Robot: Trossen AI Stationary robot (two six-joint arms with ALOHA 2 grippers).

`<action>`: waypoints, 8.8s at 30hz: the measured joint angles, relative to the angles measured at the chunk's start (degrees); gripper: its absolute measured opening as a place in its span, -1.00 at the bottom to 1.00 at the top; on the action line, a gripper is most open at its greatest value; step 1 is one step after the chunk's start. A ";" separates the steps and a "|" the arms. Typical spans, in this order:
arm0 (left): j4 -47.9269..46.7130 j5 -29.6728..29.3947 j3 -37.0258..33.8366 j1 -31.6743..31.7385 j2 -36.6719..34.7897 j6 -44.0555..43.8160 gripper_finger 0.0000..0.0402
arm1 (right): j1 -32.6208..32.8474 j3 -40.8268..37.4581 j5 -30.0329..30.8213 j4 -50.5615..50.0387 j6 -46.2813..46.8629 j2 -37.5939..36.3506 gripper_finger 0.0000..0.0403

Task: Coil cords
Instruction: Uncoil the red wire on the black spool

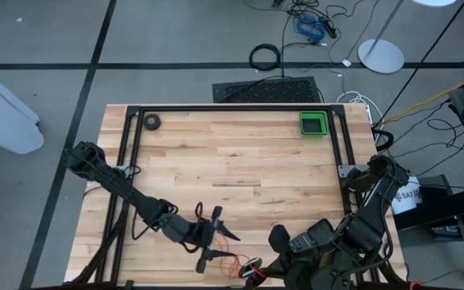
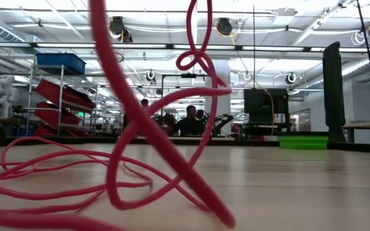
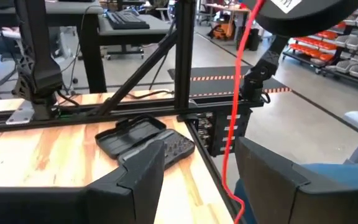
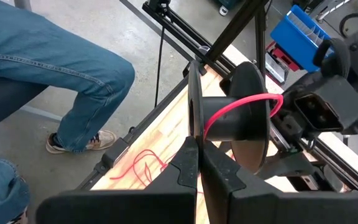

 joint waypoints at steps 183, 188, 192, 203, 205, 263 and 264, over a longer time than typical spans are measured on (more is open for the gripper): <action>-0.85 -6.37 3.58 1.14 1.20 5.14 -0.99 | -0.68 0.00 -21.21 7.68 -9.96 2.73 -1.00; -4.00 -5.87 3.58 1.18 1.20 4.56 -0.99 | -0.46 0.00 -18.12 8.00 -9.37 2.72 -1.00; -6.02 -4.06 3.58 1.22 1.20 4.51 -0.99 | 0.62 -0.01 -14.82 5.95 -6.51 2.07 -1.00; -6.75 5.04 3.58 1.20 1.20 4.33 -0.99 | 4.75 0.00 -4.60 4.69 -3.02 0.63 -1.00; -6.95 5.13 3.58 1.20 1.20 3.67 -0.99 | 4.87 0.00 -4.55 4.57 -3.02 0.63 -1.00; 27.87 -41.13 3.58 -11.41 4.70 63.32 -0.63 | -4.68 -5.33 29.90 -5.16 3.58 1.51 -1.00; 27.85 -41.15 3.58 -11.40 4.70 63.37 -0.63 | -4.68 -5.33 29.90 -5.14 3.58 1.51 -1.00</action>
